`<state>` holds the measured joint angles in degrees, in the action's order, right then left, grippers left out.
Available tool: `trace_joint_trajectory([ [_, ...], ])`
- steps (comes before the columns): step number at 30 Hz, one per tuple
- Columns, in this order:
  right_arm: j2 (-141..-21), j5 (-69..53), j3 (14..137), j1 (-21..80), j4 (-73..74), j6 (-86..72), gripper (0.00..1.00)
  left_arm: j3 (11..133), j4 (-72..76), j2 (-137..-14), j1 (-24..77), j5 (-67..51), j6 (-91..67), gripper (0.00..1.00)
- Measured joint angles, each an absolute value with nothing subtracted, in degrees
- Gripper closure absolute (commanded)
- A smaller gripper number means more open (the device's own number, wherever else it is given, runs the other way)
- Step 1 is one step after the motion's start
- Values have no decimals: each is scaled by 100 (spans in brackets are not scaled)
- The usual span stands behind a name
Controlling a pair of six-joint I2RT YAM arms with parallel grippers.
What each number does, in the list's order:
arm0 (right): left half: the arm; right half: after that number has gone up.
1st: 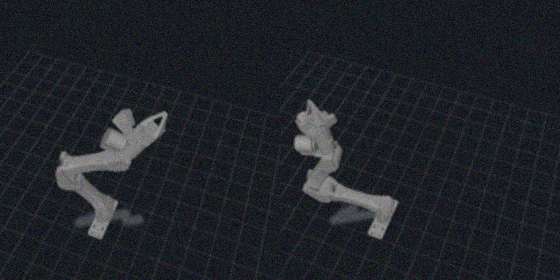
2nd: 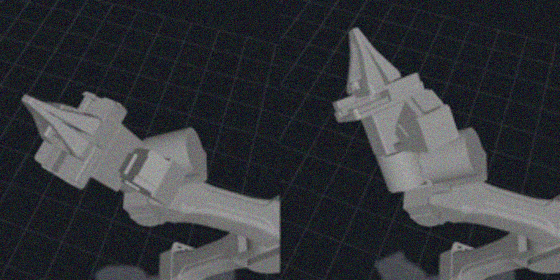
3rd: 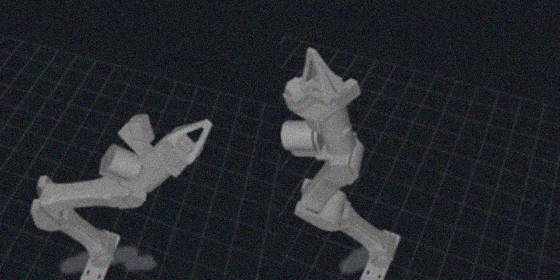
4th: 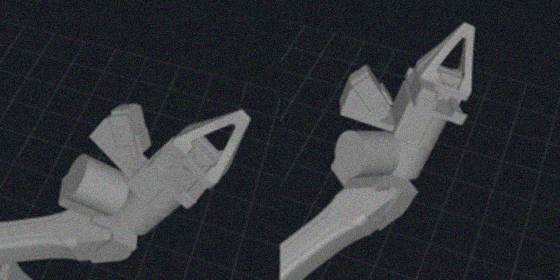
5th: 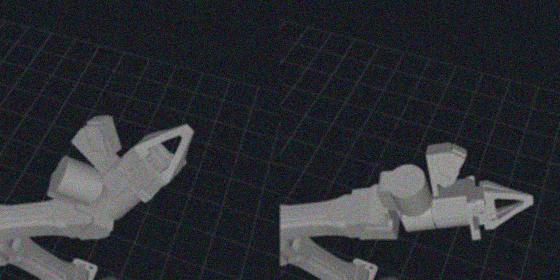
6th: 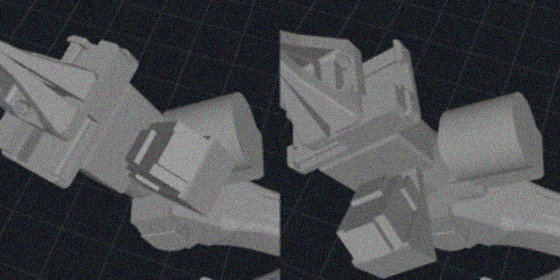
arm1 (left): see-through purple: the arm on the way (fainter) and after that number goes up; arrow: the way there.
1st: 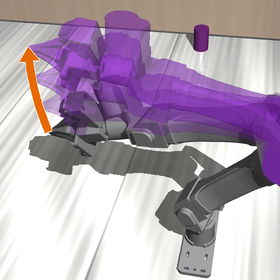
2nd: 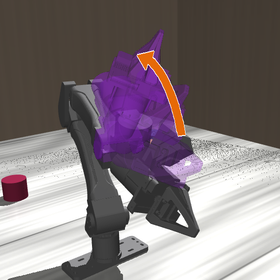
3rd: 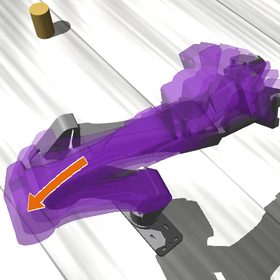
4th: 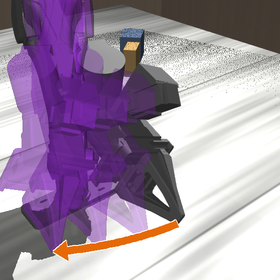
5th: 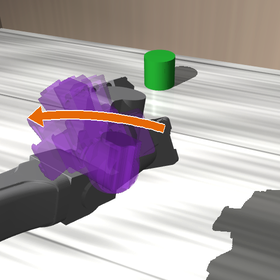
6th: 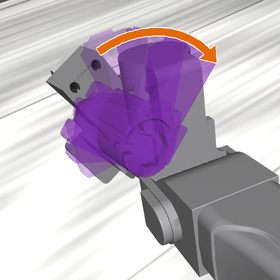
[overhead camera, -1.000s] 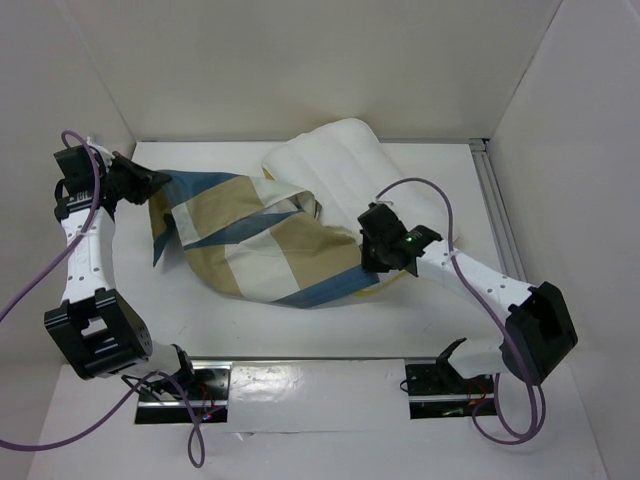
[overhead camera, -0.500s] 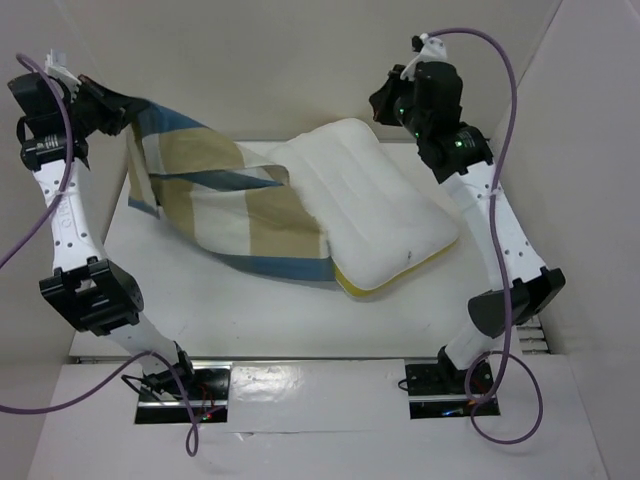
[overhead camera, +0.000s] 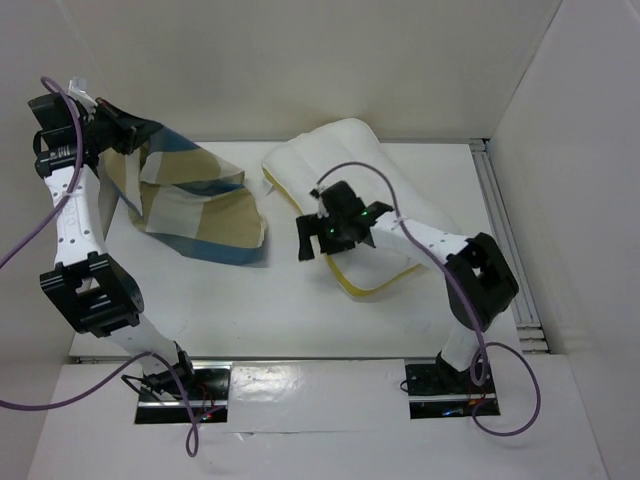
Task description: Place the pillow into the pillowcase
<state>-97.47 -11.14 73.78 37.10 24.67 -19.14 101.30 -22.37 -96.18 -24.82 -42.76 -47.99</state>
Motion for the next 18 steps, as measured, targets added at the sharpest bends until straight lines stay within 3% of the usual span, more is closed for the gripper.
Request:
trace_joint_trajectory([
  [6,-10685,-1444,7446,4547,2123,-2346,1,10123,-2213,-9614,-2482,-4274,-4797,100],
  [13,-12005,-1704,8420,4624,1225,-3022,5,10077,-2189,-9612,-2482,-4281,-4797,100],
  [17,-12512,-1699,8910,4630,856,-3485,22,10060,-2187,-9612,-2482,-4281,-4797,100],
  [18,-12623,-1649,9041,4646,827,-3553,37,10060,-2187,-9612,-2482,-4283,-4797,100],
])
